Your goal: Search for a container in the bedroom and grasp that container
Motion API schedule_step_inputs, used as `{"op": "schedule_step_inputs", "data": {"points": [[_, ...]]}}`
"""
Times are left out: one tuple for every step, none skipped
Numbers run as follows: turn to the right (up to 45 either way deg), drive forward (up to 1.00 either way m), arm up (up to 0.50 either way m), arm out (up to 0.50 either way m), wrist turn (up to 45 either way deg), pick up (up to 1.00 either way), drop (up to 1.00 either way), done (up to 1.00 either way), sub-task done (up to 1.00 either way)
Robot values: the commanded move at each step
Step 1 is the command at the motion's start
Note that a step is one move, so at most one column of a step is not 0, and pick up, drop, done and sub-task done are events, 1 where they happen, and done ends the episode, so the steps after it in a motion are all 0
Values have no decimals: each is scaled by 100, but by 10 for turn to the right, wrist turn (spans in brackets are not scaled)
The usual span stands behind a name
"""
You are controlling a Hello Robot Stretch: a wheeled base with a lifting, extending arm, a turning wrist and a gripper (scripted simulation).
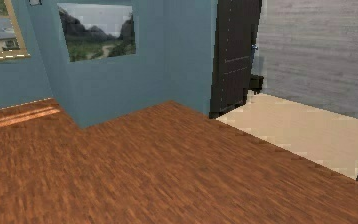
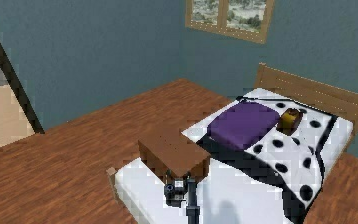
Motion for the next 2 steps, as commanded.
{"op": "schedule_step_inputs", "data": {"points": [[0, 0, 10, 0, 0, 0, 0, 0, 0], [0, 0, 0, 0, 0, 0, 0, 100, 0]]}}
